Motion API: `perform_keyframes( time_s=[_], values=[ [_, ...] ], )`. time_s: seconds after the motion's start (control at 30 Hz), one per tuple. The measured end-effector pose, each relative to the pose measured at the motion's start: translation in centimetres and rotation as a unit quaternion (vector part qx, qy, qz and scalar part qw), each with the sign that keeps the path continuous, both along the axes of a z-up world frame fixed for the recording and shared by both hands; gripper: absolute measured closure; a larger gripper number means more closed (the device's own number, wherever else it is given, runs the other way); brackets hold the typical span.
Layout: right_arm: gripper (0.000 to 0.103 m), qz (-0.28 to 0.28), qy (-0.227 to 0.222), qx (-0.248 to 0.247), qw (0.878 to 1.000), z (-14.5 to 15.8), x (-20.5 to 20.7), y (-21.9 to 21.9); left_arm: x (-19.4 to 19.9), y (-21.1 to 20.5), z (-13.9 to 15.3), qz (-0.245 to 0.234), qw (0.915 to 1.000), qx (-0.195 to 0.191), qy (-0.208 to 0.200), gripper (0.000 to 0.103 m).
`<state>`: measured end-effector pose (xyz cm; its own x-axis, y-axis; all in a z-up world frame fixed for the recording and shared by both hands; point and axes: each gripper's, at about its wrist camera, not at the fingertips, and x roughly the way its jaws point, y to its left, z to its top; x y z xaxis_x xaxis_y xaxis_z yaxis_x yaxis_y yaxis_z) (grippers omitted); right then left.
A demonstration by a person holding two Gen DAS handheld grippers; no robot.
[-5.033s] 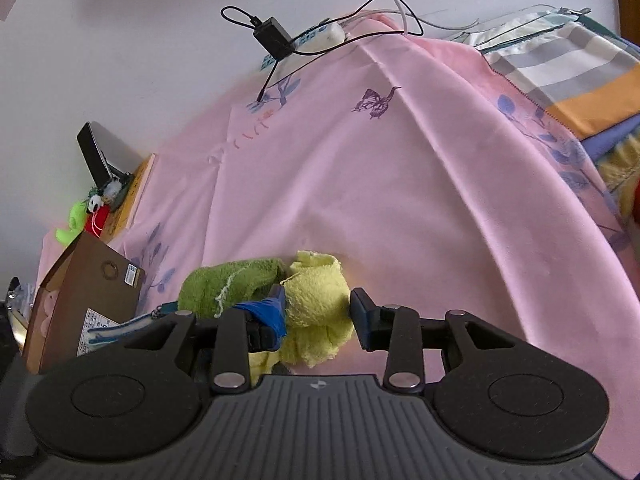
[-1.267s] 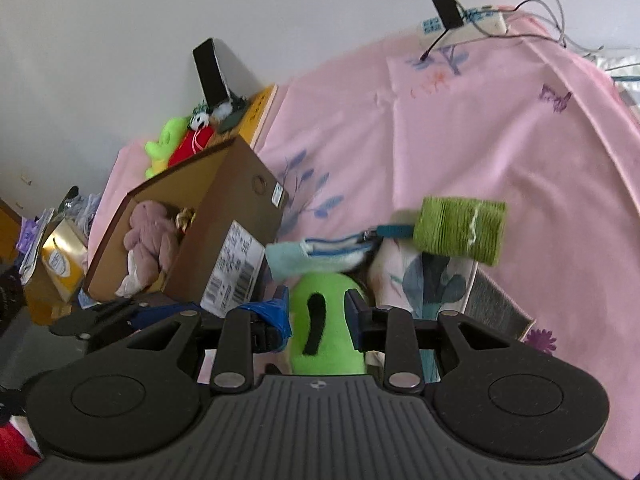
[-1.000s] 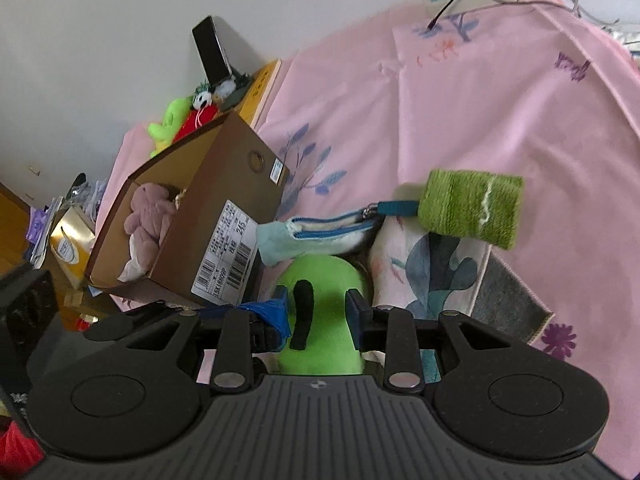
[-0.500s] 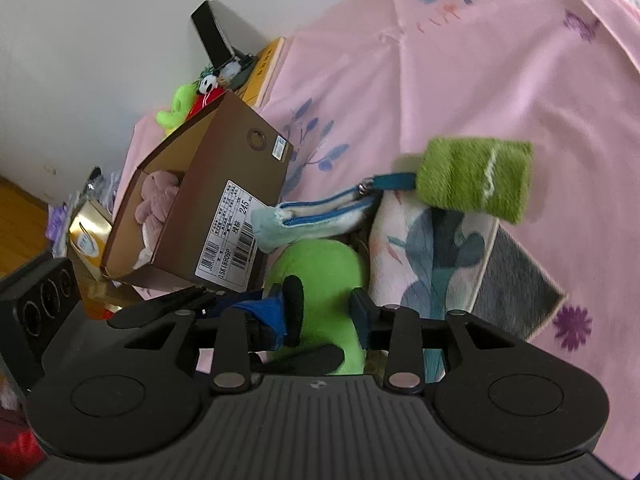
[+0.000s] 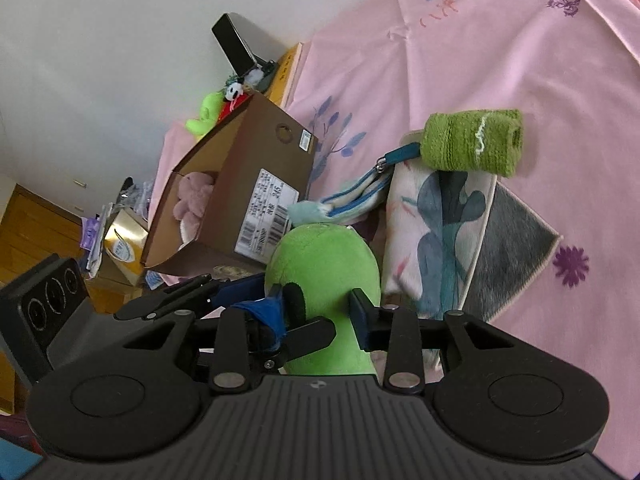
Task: Organize soft objects
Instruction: 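Lift and carry the green plush toy into the brown box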
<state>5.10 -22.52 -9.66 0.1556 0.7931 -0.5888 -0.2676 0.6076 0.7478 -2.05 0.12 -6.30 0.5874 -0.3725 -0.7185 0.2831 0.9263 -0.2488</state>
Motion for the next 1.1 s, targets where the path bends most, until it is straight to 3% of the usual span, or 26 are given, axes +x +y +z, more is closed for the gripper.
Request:
perform_keyframes(
  time_s=[0.13,0.33,0.6,0.8,0.9,1.1],
  values=[
    [0.085,-0.01,-0.017,0.014,1.0,1.4,-1.1,-0.8,-1.0,-0.6,2.2,-0.001,0.9994,0.004,-0.034,0.032],
    [0.085,-0.016,-0.095,0.054,0.994,5.9,-1.0,-1.1,-1.7,0.3,7.4,0.022,0.9923,0.018,-0.12,0.033],
    [0.085,0.021,-0.189,0.104,0.976,11.0,2.1,5.3,-1.0,6.8,12.4,0.063,0.9773,0.056,-0.194,0.032],
    [0.085,0.061,-0.215,0.082,0.971,12.0,4.5,13.5,1.8,13.6,11.3,0.079,0.9791,0.059,-0.178,0.032],
    [0.085,0.078,-0.195,0.047,0.976,11.4,5.9,17.4,3.5,16.2,9.2,0.068,0.9858,0.053,-0.144,0.032],
    [0.085,0.093,-0.174,-0.067,0.978,9.7,6.8,23.2,7.0,21.0,5.2,0.032,0.9984,-0.01,-0.044,0.032]
  ],
)
